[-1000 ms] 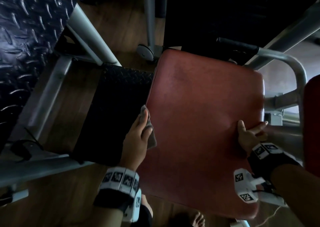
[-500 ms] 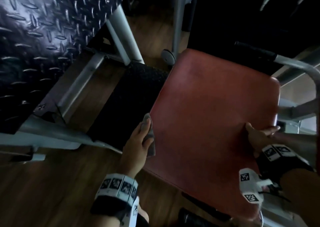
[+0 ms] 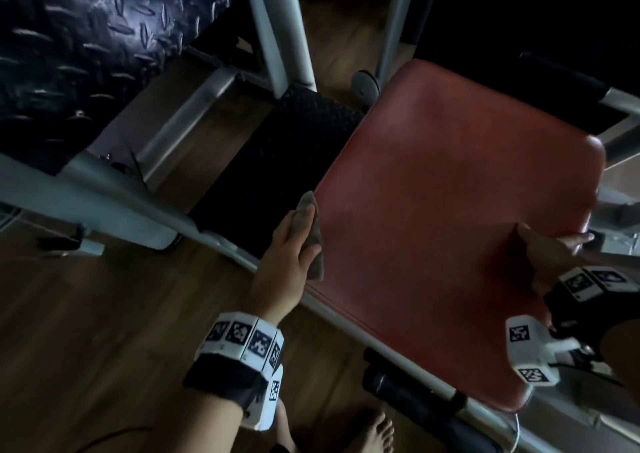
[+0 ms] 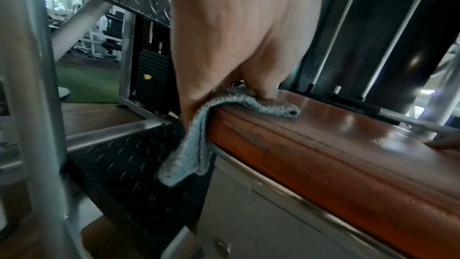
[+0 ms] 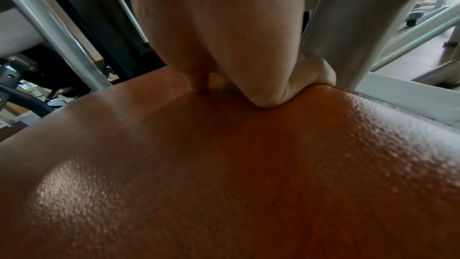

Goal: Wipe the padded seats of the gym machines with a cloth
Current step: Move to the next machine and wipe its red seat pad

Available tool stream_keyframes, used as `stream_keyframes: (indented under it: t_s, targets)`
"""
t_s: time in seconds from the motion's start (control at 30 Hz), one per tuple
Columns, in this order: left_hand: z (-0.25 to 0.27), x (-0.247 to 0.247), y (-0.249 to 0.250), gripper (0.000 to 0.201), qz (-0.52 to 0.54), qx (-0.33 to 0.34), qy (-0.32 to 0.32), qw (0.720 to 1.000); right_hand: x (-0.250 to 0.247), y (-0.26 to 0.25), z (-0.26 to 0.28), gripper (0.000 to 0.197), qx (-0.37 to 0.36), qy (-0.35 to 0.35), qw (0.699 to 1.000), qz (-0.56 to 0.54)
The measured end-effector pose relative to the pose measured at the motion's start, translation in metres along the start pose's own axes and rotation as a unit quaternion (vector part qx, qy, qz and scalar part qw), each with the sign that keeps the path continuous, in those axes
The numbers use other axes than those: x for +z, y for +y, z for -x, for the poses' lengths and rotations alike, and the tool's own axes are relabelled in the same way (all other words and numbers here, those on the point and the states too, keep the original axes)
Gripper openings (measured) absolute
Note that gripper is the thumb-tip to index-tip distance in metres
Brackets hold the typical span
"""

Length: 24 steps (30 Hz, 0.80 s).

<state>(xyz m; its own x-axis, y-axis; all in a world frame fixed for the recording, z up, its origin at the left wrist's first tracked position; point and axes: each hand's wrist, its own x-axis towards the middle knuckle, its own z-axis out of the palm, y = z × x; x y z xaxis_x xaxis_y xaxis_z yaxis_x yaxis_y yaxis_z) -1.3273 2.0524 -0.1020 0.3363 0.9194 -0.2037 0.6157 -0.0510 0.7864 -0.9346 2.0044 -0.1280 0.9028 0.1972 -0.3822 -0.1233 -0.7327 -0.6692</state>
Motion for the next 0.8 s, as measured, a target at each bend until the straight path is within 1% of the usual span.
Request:
stream_keyframes:
  t_s: [0.07,0.1,0.13,0.2,0.23,0.27,0.37,0.43,0.5,0.53,0.57,0.6,0.67,0.73,0.8]
  targets:
    - [-0.006,-0.004,0.004,0.063,-0.038,-0.020,-0.028,0.999,-0.001,0.002,-0.004,0.123,0.019,-0.020,1.000,0.005]
    - [-0.014,-0.008,0.006,0.065,-0.057,-0.029,-0.043,0.997,-0.003,-0.001,-0.001,0.121,0.029,-0.042,0.999,0.010]
    - [-0.023,-0.011,0.009,0.065,-0.068,-0.036,-0.057,0.995,-0.004,-0.004,0.000,0.109,0.033,-0.074,0.996,0.039]
    - [-0.034,-0.014,0.012,0.066,-0.069,-0.052,-0.075,0.993,-0.009,-0.008,0.002,0.071,0.030,-0.147,0.985,0.090]
    - [-0.034,-0.013,0.013,0.065,-0.064,-0.056,-0.076,0.994,-0.011,-0.010,0.004,0.063,0.024,-0.169,0.980,0.097]
    - [-0.031,-0.011,0.013,0.065,-0.061,-0.054,-0.072,0.994,-0.012,-0.012,0.005,0.061,0.015,-0.179,0.978,0.108]
    - [-0.012,-0.003,0.012,0.068,-0.057,-0.040,-0.038,0.997,-0.018,-0.015,0.014,0.059,-0.005,-0.181,0.974,0.139]
    - [0.003,0.000,0.010,0.072,-0.031,-0.052,-0.016,0.998,-0.018,-0.010,0.020,0.063,-0.006,-0.172,0.974,0.148]
    - [0.019,0.000,0.009,0.080,0.014,-0.073,0.002,0.997,-0.022,-0.002,0.025,0.079,-0.029,-0.116,0.977,0.176]
    - [0.027,0.000,0.008,0.083,0.043,-0.085,0.011,0.995,-0.025,0.003,0.030,0.087,-0.051,-0.084,0.974,0.202]
    - [0.034,0.000,0.009,0.086,0.070,-0.097,0.017,0.993,-0.030,0.006,0.039,0.089,-0.080,-0.067,0.966,0.235]
    - [0.039,0.001,0.009,0.087,0.089,-0.113,0.017,0.990,-0.036,0.010,0.047,0.088,-0.104,-0.067,0.959,0.255]
    - [0.044,0.004,0.010,0.089,0.102,-0.141,0.022,0.985,-0.045,0.016,0.059,0.087,-0.129,-0.107,0.953,0.254]
    - [0.045,0.004,0.011,0.089,0.139,-0.169,0.030,0.975,-0.047,0.019,0.059,0.090,-0.123,-0.139,0.952,0.243]
    - [0.043,0.001,0.013,0.089,0.204,-0.196,0.042,0.958,-0.044,0.019,0.061,0.093,-0.124,-0.135,0.955,0.234]
